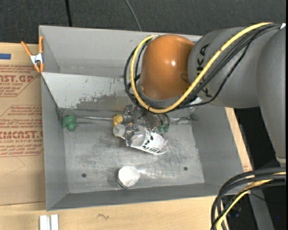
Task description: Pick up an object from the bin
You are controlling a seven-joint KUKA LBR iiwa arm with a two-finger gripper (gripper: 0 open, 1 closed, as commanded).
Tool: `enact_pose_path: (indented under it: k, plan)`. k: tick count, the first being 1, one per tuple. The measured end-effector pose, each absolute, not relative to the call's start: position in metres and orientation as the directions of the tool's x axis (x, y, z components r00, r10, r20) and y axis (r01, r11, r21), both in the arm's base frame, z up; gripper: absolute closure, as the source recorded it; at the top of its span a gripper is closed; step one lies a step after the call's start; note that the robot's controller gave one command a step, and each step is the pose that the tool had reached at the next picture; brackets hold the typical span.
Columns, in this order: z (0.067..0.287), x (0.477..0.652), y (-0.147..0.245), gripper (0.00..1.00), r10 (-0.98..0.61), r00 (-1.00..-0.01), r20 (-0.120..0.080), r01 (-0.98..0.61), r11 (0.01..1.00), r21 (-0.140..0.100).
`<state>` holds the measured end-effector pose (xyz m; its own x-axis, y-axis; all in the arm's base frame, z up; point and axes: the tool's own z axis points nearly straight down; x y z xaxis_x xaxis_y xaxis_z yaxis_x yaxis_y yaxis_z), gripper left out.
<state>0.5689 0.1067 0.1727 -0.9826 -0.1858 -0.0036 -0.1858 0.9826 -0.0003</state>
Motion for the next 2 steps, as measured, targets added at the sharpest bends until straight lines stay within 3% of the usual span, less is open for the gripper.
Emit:
enact_pose_path:
  k: [1,2]
  plan:
    - [0.213,0.555,0.113,1.00,-0.180,-0.984,0.003,-0.180,0.984,0.000]
    - [0.273,0.553,0.110,1.00,-0.162,-0.987,0.001,-0.162,0.987,0.000]
